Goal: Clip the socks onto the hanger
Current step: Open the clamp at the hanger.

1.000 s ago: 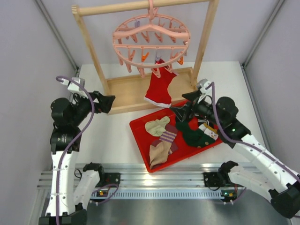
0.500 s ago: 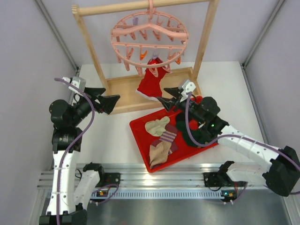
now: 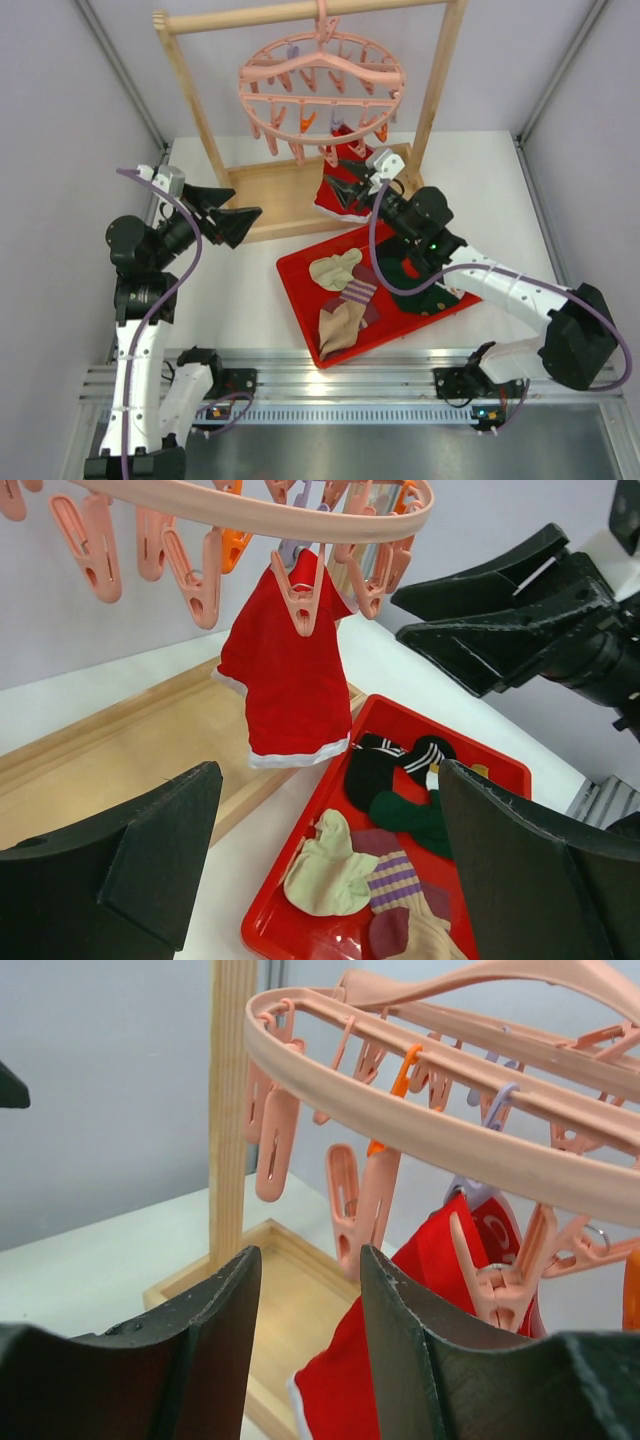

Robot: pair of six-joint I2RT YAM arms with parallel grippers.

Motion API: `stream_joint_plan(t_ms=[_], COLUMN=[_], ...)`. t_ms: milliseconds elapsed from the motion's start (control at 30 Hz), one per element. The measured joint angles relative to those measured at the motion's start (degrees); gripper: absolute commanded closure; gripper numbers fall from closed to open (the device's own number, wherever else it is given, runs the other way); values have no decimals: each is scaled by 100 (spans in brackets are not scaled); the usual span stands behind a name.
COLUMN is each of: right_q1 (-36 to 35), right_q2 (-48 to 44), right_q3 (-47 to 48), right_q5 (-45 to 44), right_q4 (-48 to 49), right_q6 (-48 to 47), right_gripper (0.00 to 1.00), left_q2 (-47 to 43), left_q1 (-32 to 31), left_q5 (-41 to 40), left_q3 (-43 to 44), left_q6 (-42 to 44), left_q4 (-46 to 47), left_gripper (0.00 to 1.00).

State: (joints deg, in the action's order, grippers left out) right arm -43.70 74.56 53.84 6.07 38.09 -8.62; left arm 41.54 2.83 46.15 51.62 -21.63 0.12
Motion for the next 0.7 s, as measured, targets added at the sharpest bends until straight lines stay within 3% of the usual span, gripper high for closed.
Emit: stream_joint_plan(t_ms=[333, 700], right_q1=[286, 455], right_q2=[667, 1086], right_q3=[660, 925], right_q5=[17, 398], right_q4=[7, -9], right_q6=[-13, 131], right_gripper=[49, 57], left_q2=[166, 485], left_q1=[0, -35], left_q5=[120, 262], left_q3=[0, 0], left_q6=[-85, -417], left_q4=[127, 603], left_gripper=[6, 5])
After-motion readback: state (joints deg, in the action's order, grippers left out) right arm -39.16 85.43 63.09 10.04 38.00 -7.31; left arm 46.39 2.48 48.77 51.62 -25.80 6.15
